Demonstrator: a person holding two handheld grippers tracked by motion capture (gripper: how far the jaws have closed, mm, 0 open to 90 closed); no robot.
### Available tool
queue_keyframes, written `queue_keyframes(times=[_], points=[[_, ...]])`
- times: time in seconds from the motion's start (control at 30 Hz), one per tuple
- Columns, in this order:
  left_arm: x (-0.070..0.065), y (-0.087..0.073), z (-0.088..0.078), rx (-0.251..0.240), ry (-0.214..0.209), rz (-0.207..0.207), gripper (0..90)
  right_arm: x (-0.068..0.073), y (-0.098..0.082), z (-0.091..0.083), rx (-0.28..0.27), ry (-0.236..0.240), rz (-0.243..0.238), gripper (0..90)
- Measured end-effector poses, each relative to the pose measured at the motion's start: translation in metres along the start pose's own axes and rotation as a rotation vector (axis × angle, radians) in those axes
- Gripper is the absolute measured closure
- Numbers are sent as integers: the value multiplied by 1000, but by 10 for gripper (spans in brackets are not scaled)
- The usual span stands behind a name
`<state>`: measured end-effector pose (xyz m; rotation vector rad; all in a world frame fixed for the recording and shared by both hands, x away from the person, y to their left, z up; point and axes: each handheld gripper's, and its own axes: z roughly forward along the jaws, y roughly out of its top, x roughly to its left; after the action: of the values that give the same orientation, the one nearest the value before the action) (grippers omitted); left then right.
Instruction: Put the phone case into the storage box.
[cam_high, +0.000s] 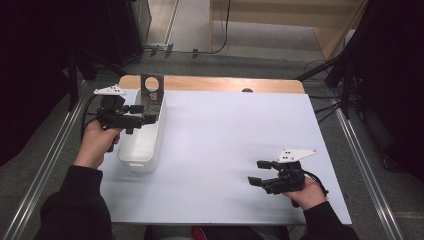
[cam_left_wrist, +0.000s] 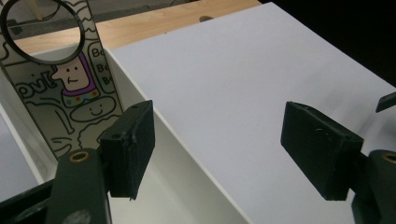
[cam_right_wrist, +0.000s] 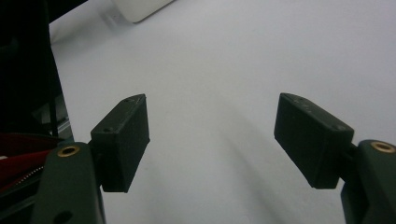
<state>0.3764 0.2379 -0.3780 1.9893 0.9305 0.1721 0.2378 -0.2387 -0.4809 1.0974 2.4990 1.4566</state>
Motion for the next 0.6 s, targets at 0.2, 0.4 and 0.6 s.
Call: queue_keyframes(times=[0.2, 0.4, 0.6], points=[[-4, -6, 2, 5, 1, 6, 256, 0, 0, 0, 0, 0, -1, 254], [-6, -11, 3, 5, -4, 10, 256, 0, 0, 0, 1, 0, -1, 254], [-9, -18, 4, 3, -9, 12, 256, 0, 0, 0, 1, 0, -1, 254]])
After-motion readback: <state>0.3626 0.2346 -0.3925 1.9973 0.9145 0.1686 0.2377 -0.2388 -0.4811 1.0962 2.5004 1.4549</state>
